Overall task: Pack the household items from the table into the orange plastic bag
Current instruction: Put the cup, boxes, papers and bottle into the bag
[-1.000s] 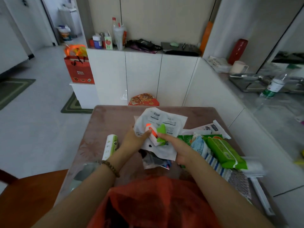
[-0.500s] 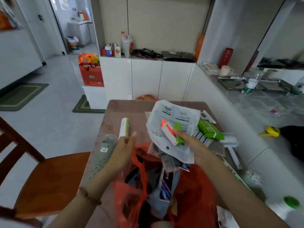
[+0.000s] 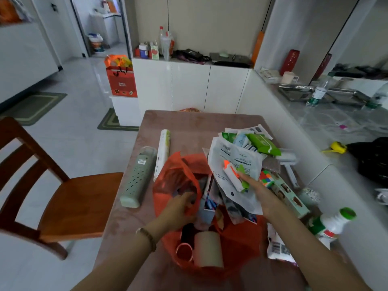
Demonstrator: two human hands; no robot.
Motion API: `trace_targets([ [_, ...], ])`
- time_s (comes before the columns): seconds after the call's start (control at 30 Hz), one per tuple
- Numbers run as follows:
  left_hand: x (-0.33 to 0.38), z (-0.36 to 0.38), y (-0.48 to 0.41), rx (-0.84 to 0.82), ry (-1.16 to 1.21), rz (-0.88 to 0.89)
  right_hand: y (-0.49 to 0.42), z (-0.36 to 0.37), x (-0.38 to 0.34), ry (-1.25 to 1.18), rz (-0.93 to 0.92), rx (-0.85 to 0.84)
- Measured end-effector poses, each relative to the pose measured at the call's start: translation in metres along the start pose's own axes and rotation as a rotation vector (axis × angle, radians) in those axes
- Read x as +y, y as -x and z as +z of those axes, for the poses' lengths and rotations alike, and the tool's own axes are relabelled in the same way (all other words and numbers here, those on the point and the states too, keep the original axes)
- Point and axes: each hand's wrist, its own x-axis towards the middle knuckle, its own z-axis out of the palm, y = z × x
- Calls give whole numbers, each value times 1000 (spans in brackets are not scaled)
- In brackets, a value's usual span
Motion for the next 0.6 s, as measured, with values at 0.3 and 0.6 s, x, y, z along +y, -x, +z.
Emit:
trace_targets([
  [0.3, 28, -118, 24, 304, 696, -85, 15, 2, 24, 172, 316, -142],
  [0.6, 47, -159, 47, 192, 844, 28, -55, 39, 53, 133, 265, 97],
])
